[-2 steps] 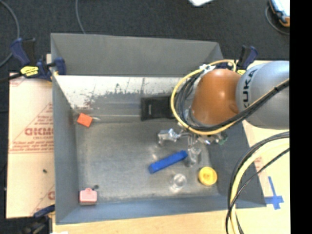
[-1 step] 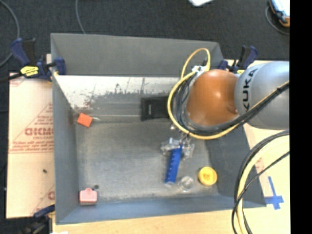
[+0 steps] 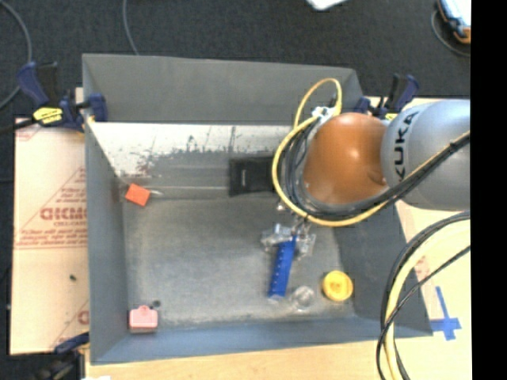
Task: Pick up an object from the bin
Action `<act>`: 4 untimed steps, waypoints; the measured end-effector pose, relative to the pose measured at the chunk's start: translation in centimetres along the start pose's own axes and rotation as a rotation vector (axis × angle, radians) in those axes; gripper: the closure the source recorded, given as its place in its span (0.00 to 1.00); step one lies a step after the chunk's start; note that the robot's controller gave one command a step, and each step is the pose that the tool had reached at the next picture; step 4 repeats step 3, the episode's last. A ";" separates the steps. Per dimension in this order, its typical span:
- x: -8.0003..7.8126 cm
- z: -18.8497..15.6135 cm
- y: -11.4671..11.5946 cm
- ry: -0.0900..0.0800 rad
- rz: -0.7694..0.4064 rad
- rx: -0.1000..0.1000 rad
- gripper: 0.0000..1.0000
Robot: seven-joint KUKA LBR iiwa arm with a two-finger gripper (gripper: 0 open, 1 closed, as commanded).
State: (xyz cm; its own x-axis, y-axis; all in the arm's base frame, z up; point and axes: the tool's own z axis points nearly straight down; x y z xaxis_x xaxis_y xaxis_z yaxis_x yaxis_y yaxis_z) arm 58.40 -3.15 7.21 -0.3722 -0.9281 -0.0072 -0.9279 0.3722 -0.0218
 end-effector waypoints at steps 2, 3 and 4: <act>0.7 -11.1 -1.6 -0.002 -0.027 0.005 1.00; -0.2 -13.4 -0.7 -0.004 0.027 0.000 1.00; -0.2 -13.4 -0.7 -0.004 0.027 0.000 1.00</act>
Offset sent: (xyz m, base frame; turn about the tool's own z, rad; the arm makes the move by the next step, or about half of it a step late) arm 0.0080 -0.0110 0.1101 -0.0297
